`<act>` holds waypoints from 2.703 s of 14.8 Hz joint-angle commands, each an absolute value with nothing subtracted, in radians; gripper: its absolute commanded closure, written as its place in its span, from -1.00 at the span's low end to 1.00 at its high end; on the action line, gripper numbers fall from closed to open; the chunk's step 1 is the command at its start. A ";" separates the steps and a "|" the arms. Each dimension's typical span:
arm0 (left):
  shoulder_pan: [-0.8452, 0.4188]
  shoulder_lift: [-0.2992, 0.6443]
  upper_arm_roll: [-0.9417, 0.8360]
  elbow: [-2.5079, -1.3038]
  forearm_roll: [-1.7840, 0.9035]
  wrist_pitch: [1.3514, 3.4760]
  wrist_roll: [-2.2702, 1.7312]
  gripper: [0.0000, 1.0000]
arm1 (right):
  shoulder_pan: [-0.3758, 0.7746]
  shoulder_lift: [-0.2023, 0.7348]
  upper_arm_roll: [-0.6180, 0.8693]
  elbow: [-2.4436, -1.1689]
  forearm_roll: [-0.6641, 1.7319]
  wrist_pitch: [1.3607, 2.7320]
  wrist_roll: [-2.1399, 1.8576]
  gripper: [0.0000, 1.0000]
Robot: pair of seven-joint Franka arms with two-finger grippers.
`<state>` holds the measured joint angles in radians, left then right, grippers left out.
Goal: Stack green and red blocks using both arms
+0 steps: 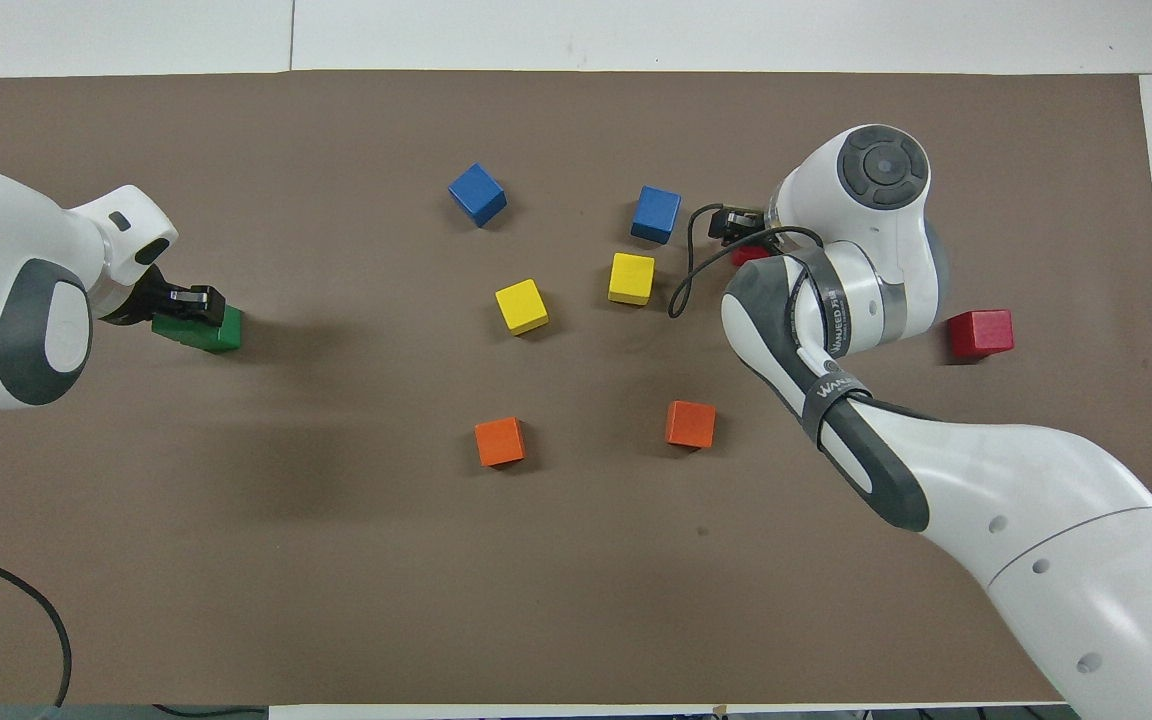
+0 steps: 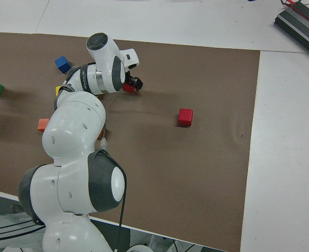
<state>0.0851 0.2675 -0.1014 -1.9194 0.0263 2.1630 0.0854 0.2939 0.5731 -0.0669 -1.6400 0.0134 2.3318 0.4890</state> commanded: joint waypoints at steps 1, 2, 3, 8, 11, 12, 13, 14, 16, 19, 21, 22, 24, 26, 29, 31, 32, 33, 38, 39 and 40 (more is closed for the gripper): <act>0.084 0.252 -0.095 -1.968 0.011 2.206 0.104 0.48 | 0.293 0.603 -0.064 -1.624 0.025 2.367 0.508 -1.00; 0.084 0.252 -0.094 -1.968 0.011 2.207 0.106 -0.18 | 0.293 0.603 -0.064 -1.624 0.025 2.365 0.508 -0.87; 0.086 0.252 -0.094 -1.968 0.011 2.207 0.110 -0.99 | 0.296 0.603 -0.064 -1.624 0.025 2.365 0.508 -0.68; 0.092 0.221 -0.094 -1.939 0.011 2.154 0.109 -1.00 | 0.291 0.601 -0.064 -1.623 0.025 2.353 0.508 1.00; 0.092 0.190 -0.094 -1.821 0.011 1.955 0.109 -1.00 | 0.285 0.597 -0.064 -1.623 0.022 2.347 0.502 1.00; 0.087 0.174 -0.094 -1.800 0.011 1.912 0.106 -1.00 | 0.279 0.588 -0.066 -1.623 0.011 2.324 0.494 1.00; 0.081 0.148 -0.094 -1.798 0.011 1.890 0.101 -1.00 | 0.273 0.560 -0.067 -1.624 0.009 2.280 0.476 1.00; 0.080 0.123 -0.094 -1.801 0.011 1.873 0.095 -1.00 | 0.256 0.519 -0.067 -1.631 0.009 2.234 0.433 1.00; 0.078 0.083 -0.100 -1.801 0.011 1.830 0.066 -1.00 | 0.189 0.444 -0.066 -1.657 0.011 2.153 0.330 1.00; 0.074 0.009 -0.100 -1.809 0.011 1.775 0.058 -1.00 | 0.117 0.301 -0.067 -1.796 0.012 2.125 0.192 1.00; 0.072 -0.024 -0.100 -1.804 0.011 1.746 0.055 -1.00 | 0.054 0.230 -0.067 -1.895 0.012 2.147 0.086 1.00; 0.071 -0.044 -0.103 -1.805 0.011 1.724 0.055 -1.00 | 0.016 0.206 -0.067 -1.932 0.011 2.169 0.039 1.00; 0.043 -0.073 -0.103 -1.804 0.011 1.668 0.054 -1.00 | -0.050 0.158 -0.066 -2.008 0.011 2.218 -0.050 1.00; 0.008 -0.083 -0.097 -1.805 0.011 1.654 0.039 -1.00 | -0.093 0.144 -0.066 -2.060 0.012 2.282 -0.106 1.00; -0.015 -0.080 -0.065 -1.802 0.011 1.651 0.018 -1.00 | -0.104 0.138 -0.066 -2.091 0.012 2.324 -0.112 1.00; -0.040 -0.071 -0.045 -1.798 0.009 1.661 0.017 -1.00 | -0.104 0.130 -0.067 -2.123 0.012 2.367 -0.112 1.00; -0.041 -0.066 -0.034 -1.798 0.009 1.663 0.017 -1.00 | -0.104 0.129 -0.066 -2.137 0.012 2.387 -0.112 1.00; -0.046 -0.043 -0.022 -1.784 0.005 1.654 0.017 -1.00 | -0.104 0.129 -0.066 -2.143 0.012 2.401 -0.121 1.00; -0.037 0.011 -0.035 -1.675 -0.026 1.614 0.009 -1.00 | -0.114 0.126 -0.066 -2.171 0.012 2.427 -0.150 1.00; -0.032 0.009 -0.037 -1.678 -0.026 1.609 0.009 -1.00 | -0.114 0.126 -0.067 -2.181 0.012 2.434 -0.152 1.00; -0.029 0.006 -0.041 -1.687 -0.026 1.609 0.009 -1.00 | -0.115 0.124 -0.067 -2.189 0.012 2.439 -0.156 1.00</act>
